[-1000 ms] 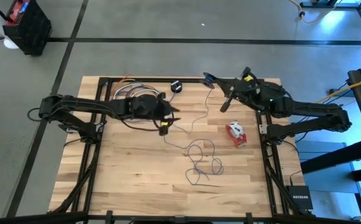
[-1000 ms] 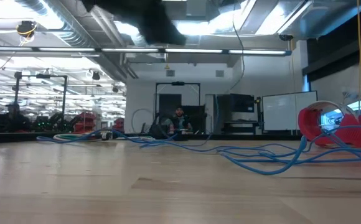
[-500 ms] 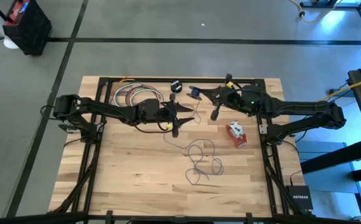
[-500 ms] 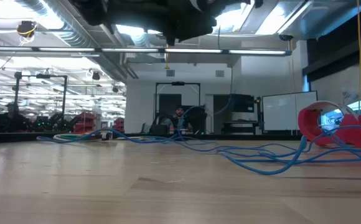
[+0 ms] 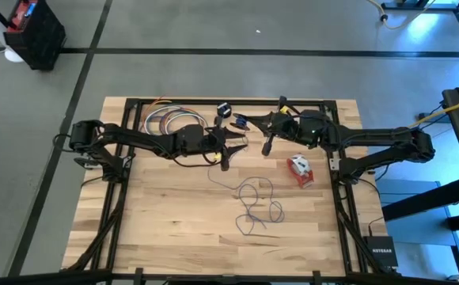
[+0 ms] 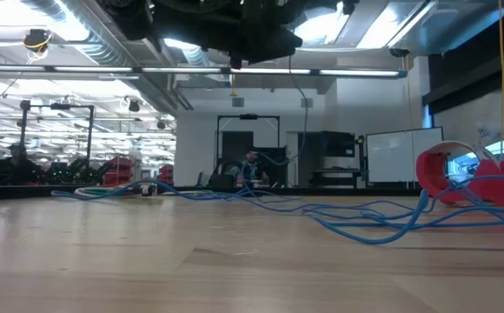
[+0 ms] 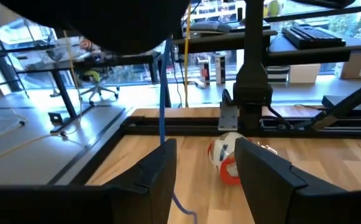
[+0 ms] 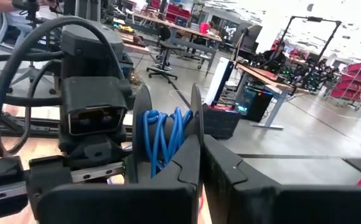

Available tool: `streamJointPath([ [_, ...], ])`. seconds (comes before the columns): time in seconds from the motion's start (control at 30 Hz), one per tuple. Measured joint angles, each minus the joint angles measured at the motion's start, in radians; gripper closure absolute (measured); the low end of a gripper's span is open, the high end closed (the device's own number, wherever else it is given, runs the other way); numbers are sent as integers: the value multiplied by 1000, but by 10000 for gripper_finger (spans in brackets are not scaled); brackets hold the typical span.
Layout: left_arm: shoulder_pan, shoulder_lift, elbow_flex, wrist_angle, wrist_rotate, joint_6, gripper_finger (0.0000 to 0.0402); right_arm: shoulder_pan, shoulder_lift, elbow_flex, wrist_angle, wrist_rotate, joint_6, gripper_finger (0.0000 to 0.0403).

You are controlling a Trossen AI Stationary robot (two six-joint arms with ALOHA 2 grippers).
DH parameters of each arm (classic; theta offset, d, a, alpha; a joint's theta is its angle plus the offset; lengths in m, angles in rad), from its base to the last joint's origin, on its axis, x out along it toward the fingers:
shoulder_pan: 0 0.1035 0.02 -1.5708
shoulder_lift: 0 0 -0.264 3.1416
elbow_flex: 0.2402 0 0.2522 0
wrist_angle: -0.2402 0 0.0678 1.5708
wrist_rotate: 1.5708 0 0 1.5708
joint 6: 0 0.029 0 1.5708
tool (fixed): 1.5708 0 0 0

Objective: Coil cords
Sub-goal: Coil the blue wire onto the spool

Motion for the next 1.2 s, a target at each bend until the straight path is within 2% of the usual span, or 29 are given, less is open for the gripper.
streamJointPath([
  [0.27,-10,-56,1,-65,-50,20,245,0,-3,0,-6,-1,-1,390],
  [0.63,15,-8,1,-56,-52,24,251,0,-3,0,16,-35,3,390],
  [0.73,17,-8,1,-56,-51,25,281,0,-3,0,17,-34,4,390],
  [0.93,29,-8,1,-65,-54,56,389,0,-3,0,16,-35,6,390],
  [1.03,39,-9,1,-97,-90,55,390,0,-3,0,9,-35,6,390],
  [1.2,46,-41,1,-159,-217,108,398,-1,-3,-1,-2,-34,6,390],
])
